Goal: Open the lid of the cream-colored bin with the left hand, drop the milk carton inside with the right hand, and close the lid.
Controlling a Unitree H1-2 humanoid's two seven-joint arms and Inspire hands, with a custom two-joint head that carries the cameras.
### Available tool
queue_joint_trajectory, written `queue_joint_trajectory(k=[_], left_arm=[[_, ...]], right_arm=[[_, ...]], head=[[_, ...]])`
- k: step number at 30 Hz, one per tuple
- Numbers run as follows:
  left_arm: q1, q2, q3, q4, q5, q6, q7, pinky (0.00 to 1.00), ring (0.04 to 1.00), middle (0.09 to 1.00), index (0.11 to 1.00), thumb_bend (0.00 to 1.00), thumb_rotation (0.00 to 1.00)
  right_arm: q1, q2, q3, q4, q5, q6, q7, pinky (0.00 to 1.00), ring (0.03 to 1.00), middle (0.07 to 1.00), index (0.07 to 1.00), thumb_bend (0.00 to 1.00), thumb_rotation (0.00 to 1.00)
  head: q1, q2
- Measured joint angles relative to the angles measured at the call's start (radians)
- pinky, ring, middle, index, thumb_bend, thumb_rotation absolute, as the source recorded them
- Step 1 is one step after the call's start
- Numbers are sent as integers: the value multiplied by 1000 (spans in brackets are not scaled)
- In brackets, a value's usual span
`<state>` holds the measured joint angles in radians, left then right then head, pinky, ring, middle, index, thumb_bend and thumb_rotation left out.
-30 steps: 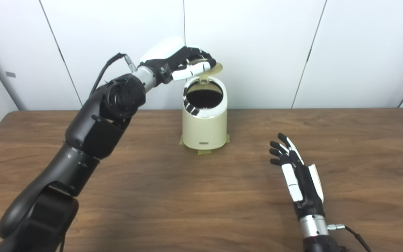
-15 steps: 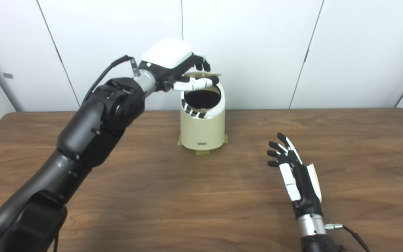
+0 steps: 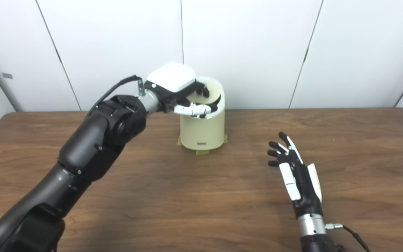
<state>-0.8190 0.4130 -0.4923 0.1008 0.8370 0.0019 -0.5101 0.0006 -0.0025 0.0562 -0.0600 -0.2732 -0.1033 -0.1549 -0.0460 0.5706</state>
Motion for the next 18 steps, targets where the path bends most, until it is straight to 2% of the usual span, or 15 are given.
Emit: queue_joint_trajectory(k=[14,18], left_arm=[[39,0,1,-43,41,-4,-21,824,811,780,757,589,1000],[39,3,-21,-57,88,-6,-37,917,876,830,802,616,1000]], right_arm=[[1,-3,5,-4,-19,15,-3,674,787,827,943,484,1000],[3,-4,6,-7,-20,16,-3,673,778,821,944,498,1000]], head=[[-9,12],[-12,18]])
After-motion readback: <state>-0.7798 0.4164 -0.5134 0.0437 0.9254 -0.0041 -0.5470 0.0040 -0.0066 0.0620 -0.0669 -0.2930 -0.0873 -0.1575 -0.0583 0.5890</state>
